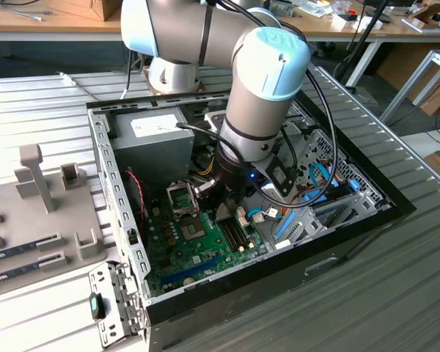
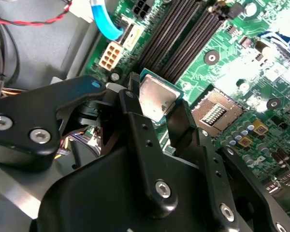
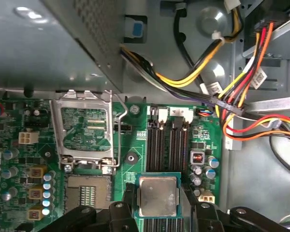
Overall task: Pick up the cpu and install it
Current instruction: 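Pick up the cpu and move it towards the insertion slot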
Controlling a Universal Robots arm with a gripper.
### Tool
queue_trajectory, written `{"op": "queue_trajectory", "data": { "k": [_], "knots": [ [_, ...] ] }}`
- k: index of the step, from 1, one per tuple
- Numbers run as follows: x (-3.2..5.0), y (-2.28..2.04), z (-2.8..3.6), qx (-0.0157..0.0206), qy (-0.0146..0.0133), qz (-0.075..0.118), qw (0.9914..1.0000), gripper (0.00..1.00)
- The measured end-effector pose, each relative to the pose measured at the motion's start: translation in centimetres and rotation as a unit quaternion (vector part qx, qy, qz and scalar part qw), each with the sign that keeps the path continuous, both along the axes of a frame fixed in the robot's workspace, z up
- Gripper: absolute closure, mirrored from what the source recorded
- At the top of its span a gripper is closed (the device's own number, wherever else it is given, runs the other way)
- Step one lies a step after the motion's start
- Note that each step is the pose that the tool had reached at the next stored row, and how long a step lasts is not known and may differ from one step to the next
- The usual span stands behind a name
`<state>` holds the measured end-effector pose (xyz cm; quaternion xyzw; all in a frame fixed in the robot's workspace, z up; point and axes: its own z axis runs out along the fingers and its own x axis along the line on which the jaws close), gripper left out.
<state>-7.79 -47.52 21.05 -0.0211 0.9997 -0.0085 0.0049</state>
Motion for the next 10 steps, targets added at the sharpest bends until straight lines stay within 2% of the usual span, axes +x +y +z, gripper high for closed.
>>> {"op": "queue_trajectory", "data": {
  "k": [10],
  "knots": [
    [-0.75, 0.0, 0.0, 0.0, -0.0001, 0.0, 1.0, 0.53]
  ]
}}
